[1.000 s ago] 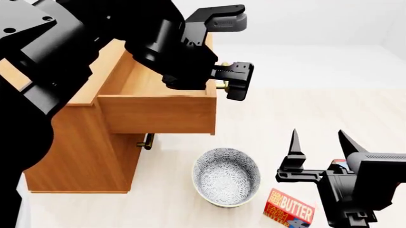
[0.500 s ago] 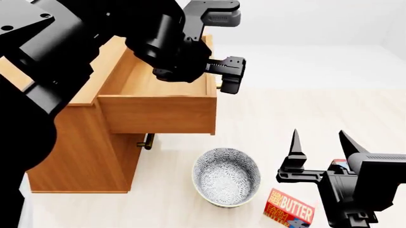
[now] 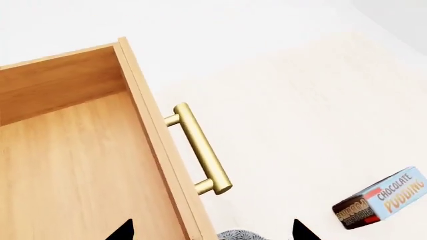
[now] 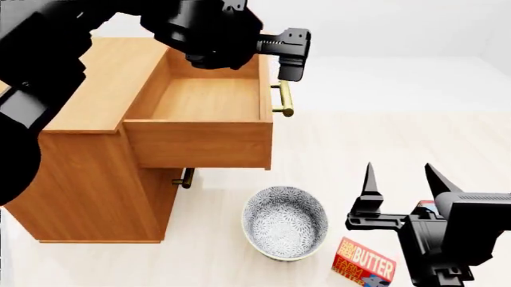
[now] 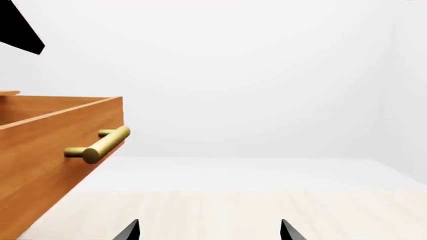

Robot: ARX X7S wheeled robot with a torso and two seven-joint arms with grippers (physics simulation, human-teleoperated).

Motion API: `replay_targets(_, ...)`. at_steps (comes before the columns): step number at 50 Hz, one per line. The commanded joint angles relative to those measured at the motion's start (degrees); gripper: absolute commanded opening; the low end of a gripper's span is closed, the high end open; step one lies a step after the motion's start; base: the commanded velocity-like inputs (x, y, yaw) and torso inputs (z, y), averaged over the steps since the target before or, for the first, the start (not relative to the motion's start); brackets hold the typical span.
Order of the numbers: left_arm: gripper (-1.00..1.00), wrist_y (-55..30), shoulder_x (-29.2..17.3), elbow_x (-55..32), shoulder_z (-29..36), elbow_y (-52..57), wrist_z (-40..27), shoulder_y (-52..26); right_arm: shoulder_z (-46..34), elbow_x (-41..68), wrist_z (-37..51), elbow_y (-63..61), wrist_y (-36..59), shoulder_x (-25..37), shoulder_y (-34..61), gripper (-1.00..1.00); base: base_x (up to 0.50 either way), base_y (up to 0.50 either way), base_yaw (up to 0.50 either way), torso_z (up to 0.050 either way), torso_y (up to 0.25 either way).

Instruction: Put the butter at the back in the top drawer of the cabinet and close it.

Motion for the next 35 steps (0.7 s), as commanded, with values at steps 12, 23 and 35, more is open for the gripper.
replay_targets(12,1.0,10.88,-22.18,-9.13,-13.14,40.29,-14.87,0.57,-0.7,0.22,1.83,-1.19,2.03,0.24,0.77,1.0,0.0,0.0,0.0,0.0,0.0)
replay_targets(23,1.0,19.74,-35.82,-6.82,-19.75,67.16,-18.53,7.43,-0.47,0.72,3.68,-3.37,3.54,0.23,0.01,1.0,0.0,0.0,0.0,0.0,0.0)
replay_targets(35,1.0,31.71,-50.95,6.65,-25.06,93.12,-21.75,18.19,-1.05,-0.43,5.97,-6.3,4.35,0.34,-1.14,1.0,0.0,0.0,0.0,0.0,0.0)
